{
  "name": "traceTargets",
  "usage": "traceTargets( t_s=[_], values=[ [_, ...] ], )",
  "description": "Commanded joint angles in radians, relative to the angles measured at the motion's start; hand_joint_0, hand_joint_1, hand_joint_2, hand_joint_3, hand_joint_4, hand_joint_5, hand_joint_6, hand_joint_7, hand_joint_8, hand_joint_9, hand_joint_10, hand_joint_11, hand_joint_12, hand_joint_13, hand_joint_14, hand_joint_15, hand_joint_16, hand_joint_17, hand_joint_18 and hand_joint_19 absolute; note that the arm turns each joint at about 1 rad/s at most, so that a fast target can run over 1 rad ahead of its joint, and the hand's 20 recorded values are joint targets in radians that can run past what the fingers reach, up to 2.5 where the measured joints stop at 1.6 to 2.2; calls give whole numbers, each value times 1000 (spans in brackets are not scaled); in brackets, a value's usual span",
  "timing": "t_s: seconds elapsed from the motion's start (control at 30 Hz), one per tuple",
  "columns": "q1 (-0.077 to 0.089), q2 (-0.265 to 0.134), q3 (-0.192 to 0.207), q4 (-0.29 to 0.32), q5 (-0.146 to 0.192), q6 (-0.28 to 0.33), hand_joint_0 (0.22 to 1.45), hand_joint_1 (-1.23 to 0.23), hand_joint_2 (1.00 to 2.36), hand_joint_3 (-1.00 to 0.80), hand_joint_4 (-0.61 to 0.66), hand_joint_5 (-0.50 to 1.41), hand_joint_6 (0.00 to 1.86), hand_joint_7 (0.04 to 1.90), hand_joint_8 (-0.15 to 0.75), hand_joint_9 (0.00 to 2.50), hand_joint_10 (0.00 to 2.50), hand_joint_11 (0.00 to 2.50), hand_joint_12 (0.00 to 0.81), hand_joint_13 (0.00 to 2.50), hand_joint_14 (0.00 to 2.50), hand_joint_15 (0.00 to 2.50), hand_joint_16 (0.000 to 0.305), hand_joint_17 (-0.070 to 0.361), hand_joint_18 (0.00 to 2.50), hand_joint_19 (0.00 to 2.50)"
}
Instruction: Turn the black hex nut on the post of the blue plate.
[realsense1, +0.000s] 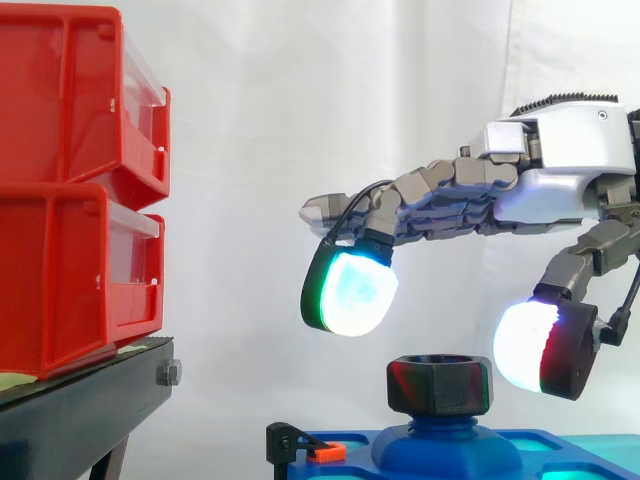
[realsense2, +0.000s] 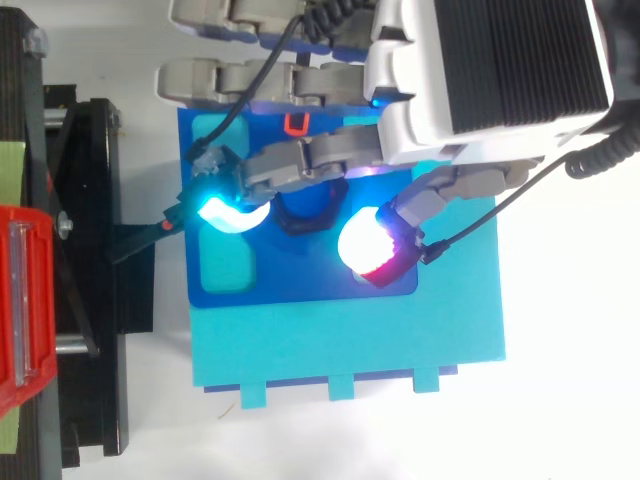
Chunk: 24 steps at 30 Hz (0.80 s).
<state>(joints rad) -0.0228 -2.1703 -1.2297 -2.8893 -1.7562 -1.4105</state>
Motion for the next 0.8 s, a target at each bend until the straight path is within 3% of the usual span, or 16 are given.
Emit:
traceTargets(
  t_s=[0.0, 0.77],
  values=[
    [-3, 0, -1, -7, -2, -1, 436, -846, 1000, -500, -82, -300, 502, 683, 106, 0, 0, 0, 308, 0, 0, 0, 46, 104, 0, 30],
    [-11, -25, -1, 21, -6, -8, 445, -822, 1000, -500, -63, -300, 502, 690, 112, 0, 0, 0, 307, 0, 0, 0, 45, 102, 0, 52]
  ],
)
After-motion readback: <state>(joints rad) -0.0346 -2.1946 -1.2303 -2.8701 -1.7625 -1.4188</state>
